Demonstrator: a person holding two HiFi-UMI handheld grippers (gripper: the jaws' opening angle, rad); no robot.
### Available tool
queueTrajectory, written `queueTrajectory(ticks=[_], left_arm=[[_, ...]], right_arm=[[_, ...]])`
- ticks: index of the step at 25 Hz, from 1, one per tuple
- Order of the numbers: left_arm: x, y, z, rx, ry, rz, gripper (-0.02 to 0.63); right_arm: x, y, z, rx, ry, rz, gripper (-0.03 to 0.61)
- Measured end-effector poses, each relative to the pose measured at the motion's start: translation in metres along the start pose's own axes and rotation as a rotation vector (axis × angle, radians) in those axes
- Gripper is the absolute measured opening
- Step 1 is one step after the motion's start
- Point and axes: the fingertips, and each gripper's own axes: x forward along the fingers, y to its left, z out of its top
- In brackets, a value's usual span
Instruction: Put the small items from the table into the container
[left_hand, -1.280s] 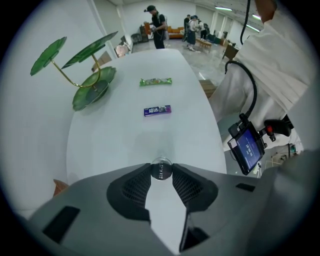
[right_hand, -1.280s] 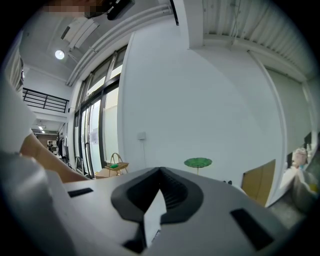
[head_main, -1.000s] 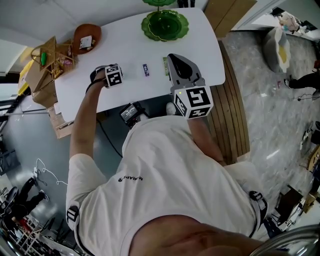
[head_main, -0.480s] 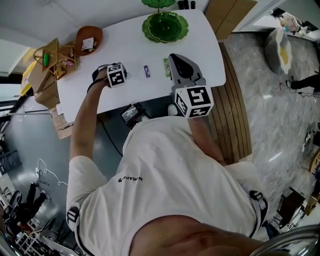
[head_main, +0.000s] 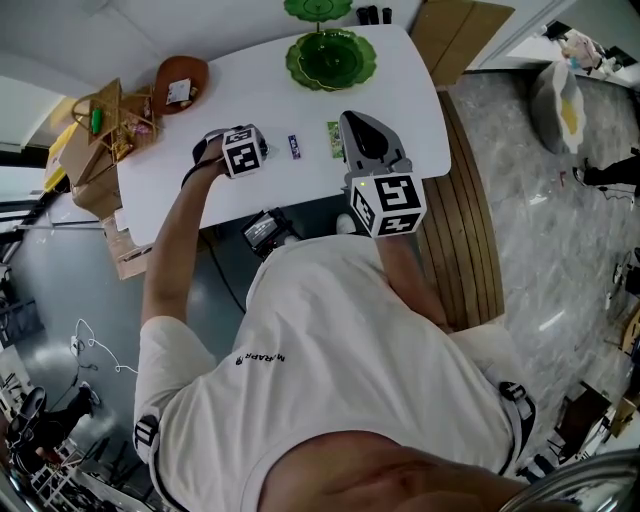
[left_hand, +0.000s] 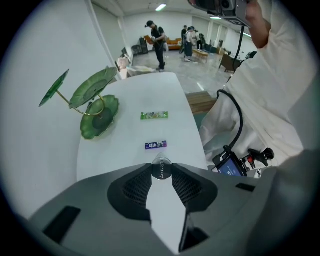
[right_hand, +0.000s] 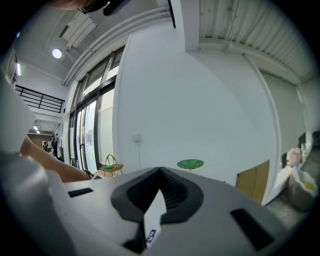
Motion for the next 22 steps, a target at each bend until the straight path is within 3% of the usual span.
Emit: queueTrajectory(ticks=[13, 22], left_arm=[[-0.044, 0.019, 0.067, -0.141, -0.194, 0.123, 0.13], [-0.064, 0.033, 0.107, -0.217, -0.317, 0.161, 0.13]], right_arm=[[-0.006, -0.009, -0.003, 0.007, 0.002, -0.023, 0.005], [-0.012, -0.015, -0.001, 0.012, -0.006, -0.042, 0.005]])
